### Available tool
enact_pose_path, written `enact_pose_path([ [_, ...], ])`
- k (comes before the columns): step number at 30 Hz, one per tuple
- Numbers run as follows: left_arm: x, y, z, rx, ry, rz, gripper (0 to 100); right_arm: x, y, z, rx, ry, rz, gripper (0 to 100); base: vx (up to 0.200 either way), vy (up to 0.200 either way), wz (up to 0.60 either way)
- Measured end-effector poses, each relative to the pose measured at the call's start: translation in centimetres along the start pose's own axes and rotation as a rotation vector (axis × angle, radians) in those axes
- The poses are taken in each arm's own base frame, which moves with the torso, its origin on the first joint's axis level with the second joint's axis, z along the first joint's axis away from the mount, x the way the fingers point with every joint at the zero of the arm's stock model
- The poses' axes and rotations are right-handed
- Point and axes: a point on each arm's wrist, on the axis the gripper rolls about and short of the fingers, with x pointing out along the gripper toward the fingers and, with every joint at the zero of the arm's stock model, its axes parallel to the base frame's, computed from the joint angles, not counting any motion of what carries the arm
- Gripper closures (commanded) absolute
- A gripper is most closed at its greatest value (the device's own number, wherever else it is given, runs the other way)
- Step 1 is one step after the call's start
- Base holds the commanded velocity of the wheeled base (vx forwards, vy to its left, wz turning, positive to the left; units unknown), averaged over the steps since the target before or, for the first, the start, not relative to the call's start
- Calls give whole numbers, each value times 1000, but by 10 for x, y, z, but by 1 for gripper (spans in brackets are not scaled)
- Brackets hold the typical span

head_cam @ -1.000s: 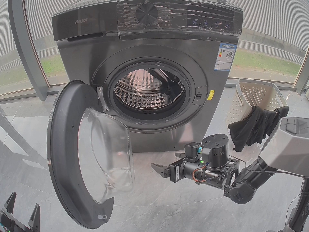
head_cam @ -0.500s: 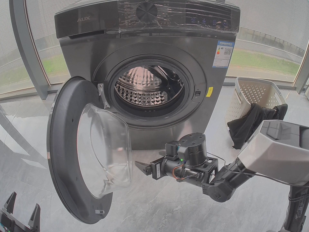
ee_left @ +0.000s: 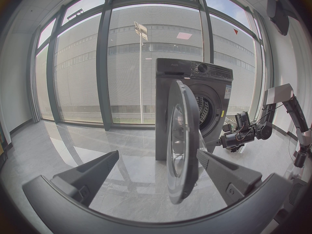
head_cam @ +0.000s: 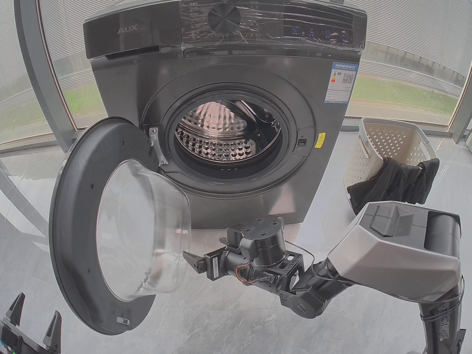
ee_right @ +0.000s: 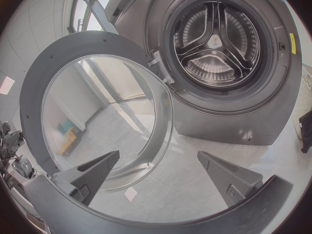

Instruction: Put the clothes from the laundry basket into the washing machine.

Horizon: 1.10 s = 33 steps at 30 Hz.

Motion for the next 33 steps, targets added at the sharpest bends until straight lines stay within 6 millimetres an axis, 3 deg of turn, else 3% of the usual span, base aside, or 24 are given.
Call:
enact_pose_path([
  [22, 0, 0, 0, 0, 0, 0, 0, 38, 8, 5, 0, -97, -18, 0, 0, 0, 0],
  [33, 0, 0, 0, 1, 0, 0, 0, 44, 9, 2, 0, -103, -14, 0, 0, 0, 0],
])
